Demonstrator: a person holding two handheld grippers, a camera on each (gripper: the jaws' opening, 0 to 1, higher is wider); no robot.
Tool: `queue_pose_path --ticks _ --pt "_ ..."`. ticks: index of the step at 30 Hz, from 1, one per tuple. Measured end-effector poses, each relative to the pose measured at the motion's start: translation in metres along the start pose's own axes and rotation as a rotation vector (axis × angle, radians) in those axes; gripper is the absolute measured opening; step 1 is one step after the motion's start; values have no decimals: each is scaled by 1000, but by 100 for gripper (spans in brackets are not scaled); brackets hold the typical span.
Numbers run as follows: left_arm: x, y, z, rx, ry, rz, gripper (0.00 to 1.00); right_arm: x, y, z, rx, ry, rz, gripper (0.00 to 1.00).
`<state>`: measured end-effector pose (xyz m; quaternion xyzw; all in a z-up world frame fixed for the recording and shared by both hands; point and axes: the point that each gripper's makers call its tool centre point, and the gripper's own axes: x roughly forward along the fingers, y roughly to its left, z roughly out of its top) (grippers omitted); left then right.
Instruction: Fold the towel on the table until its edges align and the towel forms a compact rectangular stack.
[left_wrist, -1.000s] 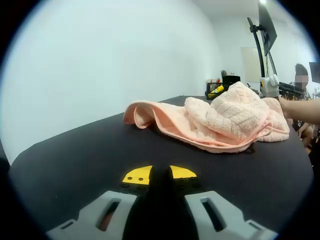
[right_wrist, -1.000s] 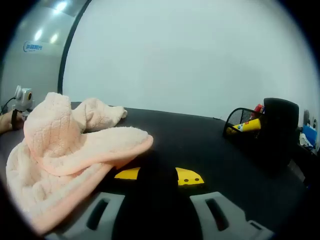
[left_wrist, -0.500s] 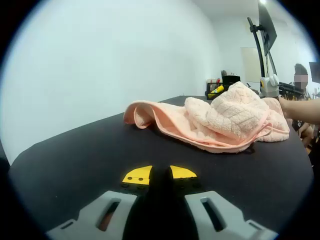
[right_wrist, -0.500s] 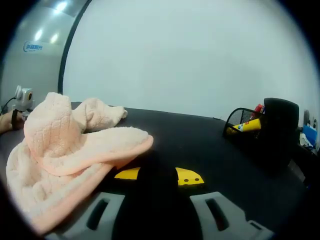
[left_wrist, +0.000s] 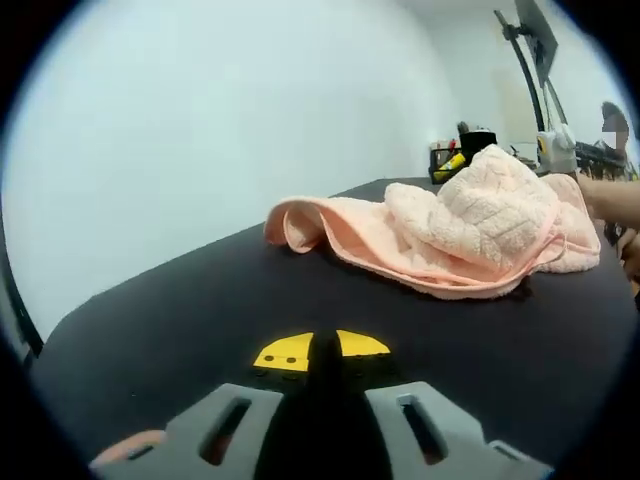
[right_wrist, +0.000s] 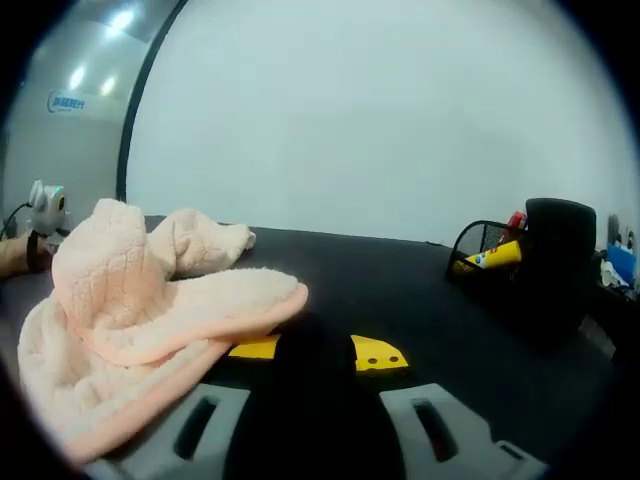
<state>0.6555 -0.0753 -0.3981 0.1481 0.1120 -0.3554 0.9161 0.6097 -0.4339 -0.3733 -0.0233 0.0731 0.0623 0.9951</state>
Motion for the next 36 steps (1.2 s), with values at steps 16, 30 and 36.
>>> queue_pose_path --ticks 16,30,36 --pt "1 -1 2 68 -39 4 4 -11 -15 14 -46 -87 -80 23" --pt "3 -5 3 46 -43 -15 5 -75 48 100 -359 -236 194 15" --pt "1 -7 3 51 -44 -13 5 -78 66 73 -993 -49 382 14"
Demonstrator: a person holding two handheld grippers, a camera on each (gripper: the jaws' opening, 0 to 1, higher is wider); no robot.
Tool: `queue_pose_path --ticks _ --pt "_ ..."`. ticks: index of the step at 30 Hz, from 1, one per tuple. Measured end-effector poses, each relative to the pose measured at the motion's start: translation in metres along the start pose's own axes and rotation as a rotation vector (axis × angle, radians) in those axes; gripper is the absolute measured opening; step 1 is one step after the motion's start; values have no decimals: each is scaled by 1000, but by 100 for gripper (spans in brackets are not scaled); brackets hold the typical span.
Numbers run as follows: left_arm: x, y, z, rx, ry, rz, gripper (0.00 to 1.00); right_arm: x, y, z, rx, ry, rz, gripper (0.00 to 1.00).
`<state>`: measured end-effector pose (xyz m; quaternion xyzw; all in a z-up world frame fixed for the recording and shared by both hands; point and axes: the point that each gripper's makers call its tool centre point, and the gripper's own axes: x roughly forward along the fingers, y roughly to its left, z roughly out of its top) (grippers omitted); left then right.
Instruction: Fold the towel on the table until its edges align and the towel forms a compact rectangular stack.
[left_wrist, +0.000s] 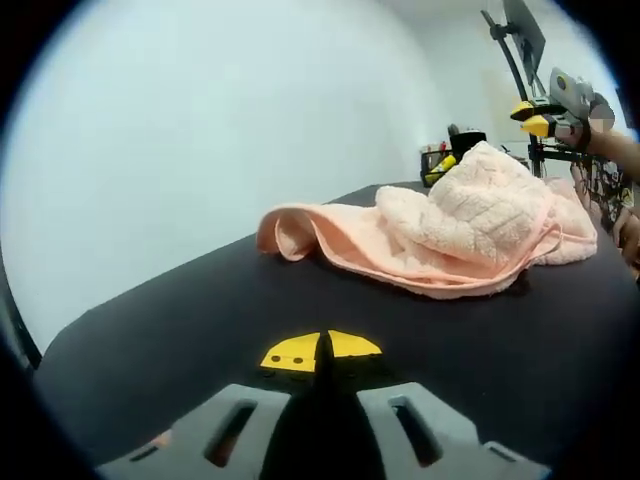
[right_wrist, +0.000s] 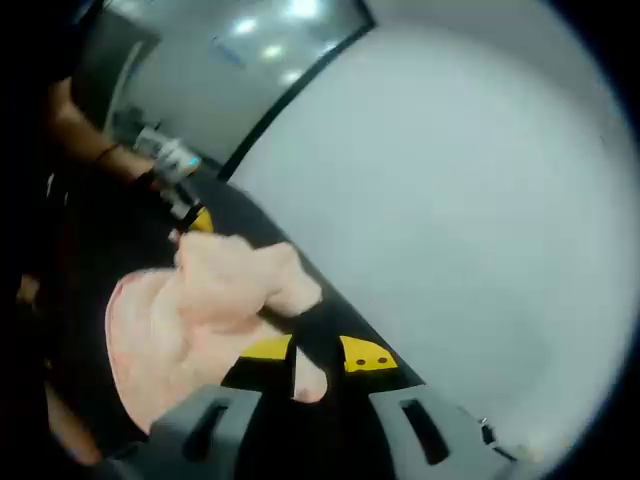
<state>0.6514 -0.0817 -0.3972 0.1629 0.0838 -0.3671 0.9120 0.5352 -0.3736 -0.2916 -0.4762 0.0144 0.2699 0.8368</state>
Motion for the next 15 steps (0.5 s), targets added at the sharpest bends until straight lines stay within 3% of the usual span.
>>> queue_pose_path --ticks 1,3,6,9,11,15 --pt "1 1 0 0 0 -2 5 5 5 -5 -137 45 37 13" --pt "1 1 0 1 0 -2 5 14 18 -18 -281 125 146 10" --pt "2 1 -1 -4 -2 -4 5 27 25 -26 -285 156 236 10" --pt "2 2 0 -1 -2 -13 5 33 43 -36 -368 166 369 15" --pt "4 3 0 -6 -3 -22 5 36 43 -48 -348 220 387 21" --pt "3 2 0 -3 -4 -27 5 48 42 -52 -381 227 400 22"
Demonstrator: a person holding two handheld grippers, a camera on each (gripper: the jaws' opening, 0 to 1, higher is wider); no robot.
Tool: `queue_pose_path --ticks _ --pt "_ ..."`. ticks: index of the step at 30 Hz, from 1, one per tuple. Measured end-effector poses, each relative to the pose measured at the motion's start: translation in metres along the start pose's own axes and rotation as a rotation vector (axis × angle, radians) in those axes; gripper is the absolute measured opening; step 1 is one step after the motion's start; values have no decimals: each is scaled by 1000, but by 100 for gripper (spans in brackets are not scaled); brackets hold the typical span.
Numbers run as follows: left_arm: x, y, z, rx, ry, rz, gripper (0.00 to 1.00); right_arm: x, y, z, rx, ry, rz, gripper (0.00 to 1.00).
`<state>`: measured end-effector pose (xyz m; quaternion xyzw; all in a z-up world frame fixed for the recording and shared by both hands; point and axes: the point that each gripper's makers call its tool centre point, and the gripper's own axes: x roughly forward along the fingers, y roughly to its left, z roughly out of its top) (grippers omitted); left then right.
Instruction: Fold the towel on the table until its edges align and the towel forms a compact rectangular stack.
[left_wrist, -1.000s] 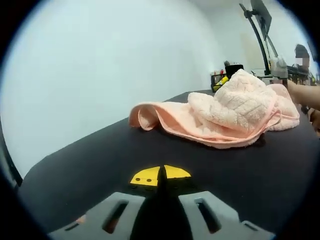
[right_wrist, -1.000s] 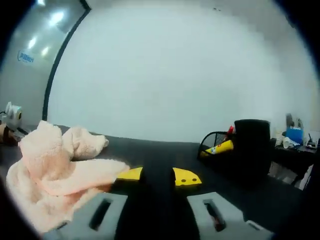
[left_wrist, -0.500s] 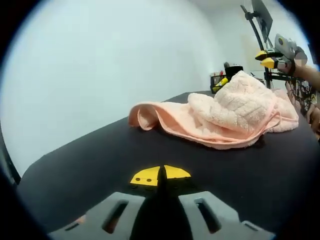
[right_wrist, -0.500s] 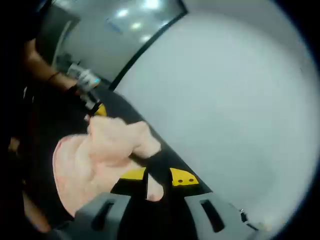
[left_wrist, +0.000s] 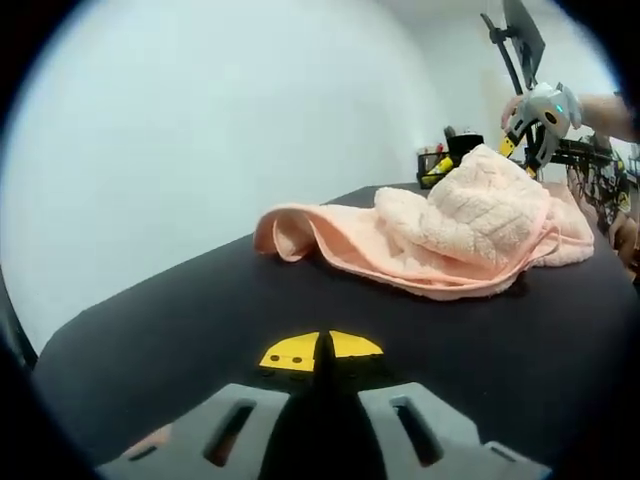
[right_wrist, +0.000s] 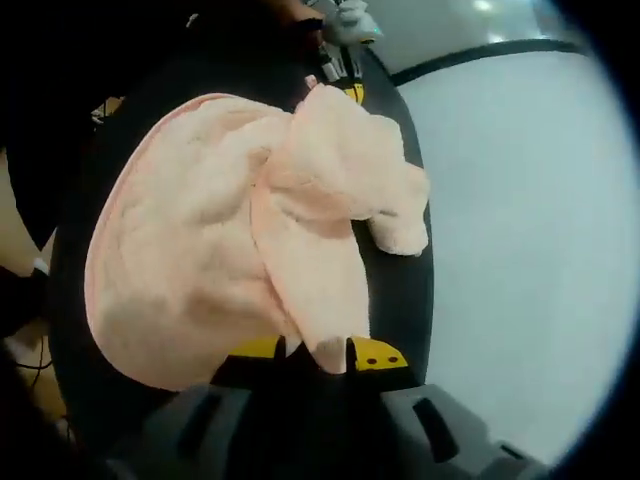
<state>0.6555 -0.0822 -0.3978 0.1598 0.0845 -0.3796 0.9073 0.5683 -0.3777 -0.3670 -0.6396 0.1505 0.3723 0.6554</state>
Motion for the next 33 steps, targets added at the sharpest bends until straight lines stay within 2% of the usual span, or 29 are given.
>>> queue_pose_path --ticks 2,5,7,9,10,15,16,19,21,23,24,25,27,29,30,32,33 --pt "-1 -1 0 0 1 3 6 6 3 8 -5 -14 5 19" --pt "0 6 0 -8 7 34 6 12 6 12 -10 -19 -11 6" --pt "0 7 -1 -18 7 39 6 16 9 12 -61 -9 -20 2" --pt "-2 5 -1 -32 8 40 6 13 11 12 -10 5 -10 1" --pt "-3 5 0 -35 8 40 6 8 6 15 7 -7 -38 0" --pt "0 13 0 -42 10 44 6 -44 -31 32 60 -57 -164 0" --pt "-3 12 0 -44 11 50 6 -63 -47 34 72 -64 -226 0" --pt "-4 14 0 -45 14 61 6 -101 -73 40 130 -93 -305 0" --pt "-2 26 0 -53 35 100 6 -124 -88 41 141 -100 -359 0" --pt "3 34 3 -68 52 115 7 -143 -88 45 147 -101 -358 0" --pt "8 46 3 41 93 122 7 -149 -87 45 147 -90 -362 0" --pt "10 55 4 112 127 137 7 -157 -87 43 143 -67 -371 0" --pt "14 59 11 162 136 123 7 -175 -85 41 140 -44 -388 0" --pt "8 52 11 123 127 89 7 -194 -81 40 141 -30 -405 0" --pt "0 52 6 118 122 92 7 -207 -79 39 142 -20 -416 0" --pt "-4 47 2 36 121 65 7 -235 -74 36 148 -6 -447 0" --pt "-8 44 5 9 97 52 7 -249 -73 33 151 8 -471 0"
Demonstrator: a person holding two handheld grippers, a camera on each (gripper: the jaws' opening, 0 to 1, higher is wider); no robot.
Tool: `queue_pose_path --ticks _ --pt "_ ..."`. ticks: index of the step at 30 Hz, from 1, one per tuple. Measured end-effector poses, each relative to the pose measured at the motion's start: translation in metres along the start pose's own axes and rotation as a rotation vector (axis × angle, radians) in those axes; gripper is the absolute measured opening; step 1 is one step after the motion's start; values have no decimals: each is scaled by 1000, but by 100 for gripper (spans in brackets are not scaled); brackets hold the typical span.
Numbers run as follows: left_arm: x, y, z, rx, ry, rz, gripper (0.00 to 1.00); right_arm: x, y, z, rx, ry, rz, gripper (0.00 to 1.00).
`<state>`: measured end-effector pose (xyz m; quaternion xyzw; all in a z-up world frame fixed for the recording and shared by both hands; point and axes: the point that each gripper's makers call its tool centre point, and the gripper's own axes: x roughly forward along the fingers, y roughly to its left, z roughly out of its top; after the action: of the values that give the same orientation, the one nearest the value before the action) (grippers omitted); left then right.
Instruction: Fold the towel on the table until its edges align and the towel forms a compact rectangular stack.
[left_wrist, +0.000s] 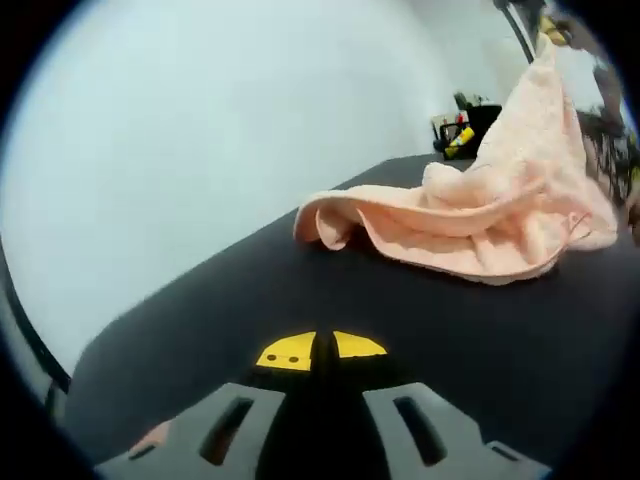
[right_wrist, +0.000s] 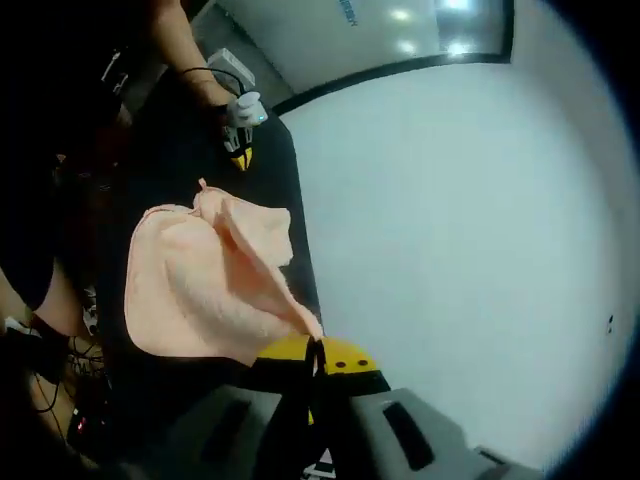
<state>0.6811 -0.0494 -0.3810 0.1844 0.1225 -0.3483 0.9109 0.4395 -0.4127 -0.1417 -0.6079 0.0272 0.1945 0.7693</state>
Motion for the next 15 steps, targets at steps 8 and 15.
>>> queue_pose_path --ticks 8,15 --pt "-18 -17 10 104 -29 -26 7 -78 -30 -6 -6 58 -129 0" --pt "-12 -25 33 214 -38 -3 10 -116 -54 -30 57 146 -259 0"
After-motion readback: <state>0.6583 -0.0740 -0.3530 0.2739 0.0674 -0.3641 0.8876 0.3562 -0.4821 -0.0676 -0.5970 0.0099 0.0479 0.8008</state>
